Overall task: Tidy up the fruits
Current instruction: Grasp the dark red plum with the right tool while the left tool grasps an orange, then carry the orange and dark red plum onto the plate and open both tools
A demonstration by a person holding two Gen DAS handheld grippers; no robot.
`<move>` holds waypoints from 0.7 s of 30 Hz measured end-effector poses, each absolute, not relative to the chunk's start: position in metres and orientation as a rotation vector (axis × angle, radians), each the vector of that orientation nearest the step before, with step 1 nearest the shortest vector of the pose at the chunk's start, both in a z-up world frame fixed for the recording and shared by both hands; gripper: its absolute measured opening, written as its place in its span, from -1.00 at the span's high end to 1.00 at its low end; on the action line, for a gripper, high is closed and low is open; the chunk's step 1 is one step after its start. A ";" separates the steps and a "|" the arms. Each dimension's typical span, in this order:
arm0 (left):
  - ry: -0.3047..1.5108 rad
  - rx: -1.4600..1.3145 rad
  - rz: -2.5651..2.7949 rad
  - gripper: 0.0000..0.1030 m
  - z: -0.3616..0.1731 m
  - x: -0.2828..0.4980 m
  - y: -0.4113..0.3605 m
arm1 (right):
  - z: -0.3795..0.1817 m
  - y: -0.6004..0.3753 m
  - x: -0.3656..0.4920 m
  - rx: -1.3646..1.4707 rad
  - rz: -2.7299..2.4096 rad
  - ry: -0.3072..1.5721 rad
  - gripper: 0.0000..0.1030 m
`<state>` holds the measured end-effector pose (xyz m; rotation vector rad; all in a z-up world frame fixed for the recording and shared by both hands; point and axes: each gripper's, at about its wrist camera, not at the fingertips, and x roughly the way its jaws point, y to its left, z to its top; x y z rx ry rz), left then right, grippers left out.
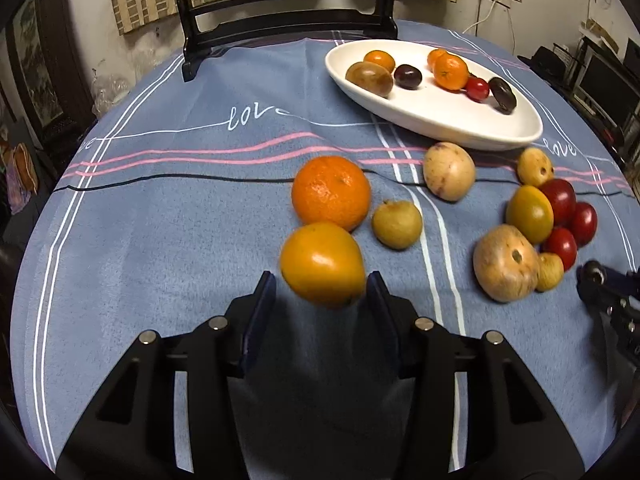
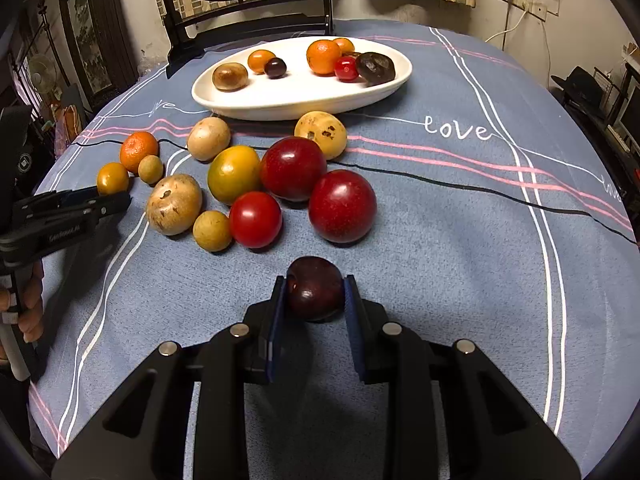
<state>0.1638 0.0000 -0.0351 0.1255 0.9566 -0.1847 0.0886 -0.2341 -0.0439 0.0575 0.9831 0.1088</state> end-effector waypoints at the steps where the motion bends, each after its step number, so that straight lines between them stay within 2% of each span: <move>1: 0.953 0.124 -0.187 0.22 -0.035 0.165 0.000 | -0.044 -0.235 0.089 0.058 0.109 0.984 0.45; 8: 0.932 0.131 -0.192 0.24 -0.035 0.163 -0.002 | -0.044 -0.234 0.088 0.058 0.108 0.985 0.45; 21: 0.843 0.132 -0.251 0.24 0.000 0.142 -0.011 | -0.030 -0.240 0.082 0.090 0.114 0.959 0.45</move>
